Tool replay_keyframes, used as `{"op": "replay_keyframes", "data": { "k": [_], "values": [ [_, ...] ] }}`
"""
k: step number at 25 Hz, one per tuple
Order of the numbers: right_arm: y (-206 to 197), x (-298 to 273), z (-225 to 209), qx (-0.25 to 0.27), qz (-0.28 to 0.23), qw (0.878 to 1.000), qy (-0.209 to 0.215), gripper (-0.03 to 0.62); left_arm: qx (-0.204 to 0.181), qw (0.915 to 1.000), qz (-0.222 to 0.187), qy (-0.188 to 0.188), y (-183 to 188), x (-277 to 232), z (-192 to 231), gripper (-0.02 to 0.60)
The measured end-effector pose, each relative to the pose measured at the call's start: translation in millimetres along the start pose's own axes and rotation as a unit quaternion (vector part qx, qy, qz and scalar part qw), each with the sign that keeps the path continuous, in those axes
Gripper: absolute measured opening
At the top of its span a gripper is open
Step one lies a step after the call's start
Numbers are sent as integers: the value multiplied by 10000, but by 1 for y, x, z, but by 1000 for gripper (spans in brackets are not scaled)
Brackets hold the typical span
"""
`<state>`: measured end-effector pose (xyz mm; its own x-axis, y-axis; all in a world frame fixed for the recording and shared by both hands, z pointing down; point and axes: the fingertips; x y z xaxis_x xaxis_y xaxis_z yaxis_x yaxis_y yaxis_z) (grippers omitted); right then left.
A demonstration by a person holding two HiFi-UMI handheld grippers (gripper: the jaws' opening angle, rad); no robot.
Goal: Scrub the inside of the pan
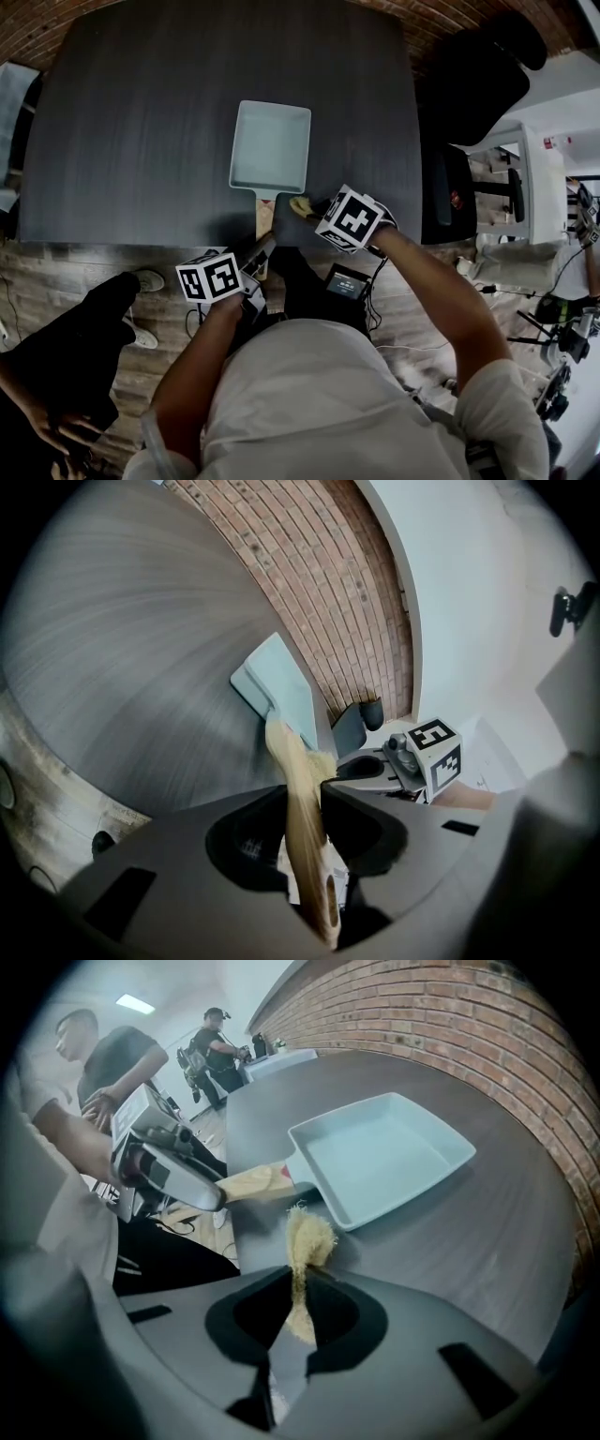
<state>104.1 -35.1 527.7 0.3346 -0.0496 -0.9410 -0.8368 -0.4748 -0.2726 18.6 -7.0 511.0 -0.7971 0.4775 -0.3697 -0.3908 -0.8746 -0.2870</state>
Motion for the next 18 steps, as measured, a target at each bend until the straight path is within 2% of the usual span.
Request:
{"op": "replay_keyframes", "data": {
  "k": [5,9,18],
  "values": [
    [19,-3,18,241,-96,9996,82,44,-8,10000,-2,-45,1,3,2,110],
    [30,5,16,432,-184,9989,6,44,-61,10000,34,3,2,9,6,110],
    [47,46,-52,264,-366,9977,-496,44,-177,9991,322,-220,-8,27,7,110]
  ]
}}
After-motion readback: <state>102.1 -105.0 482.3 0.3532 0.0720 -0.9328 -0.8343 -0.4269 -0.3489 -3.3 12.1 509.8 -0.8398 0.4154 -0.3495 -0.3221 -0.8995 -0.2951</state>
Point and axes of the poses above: the fingertips, and each gripper's own axes: x backward along the fingers, z to its left, y out of its top, and after that the axes turned 1 degree about x, right-handed
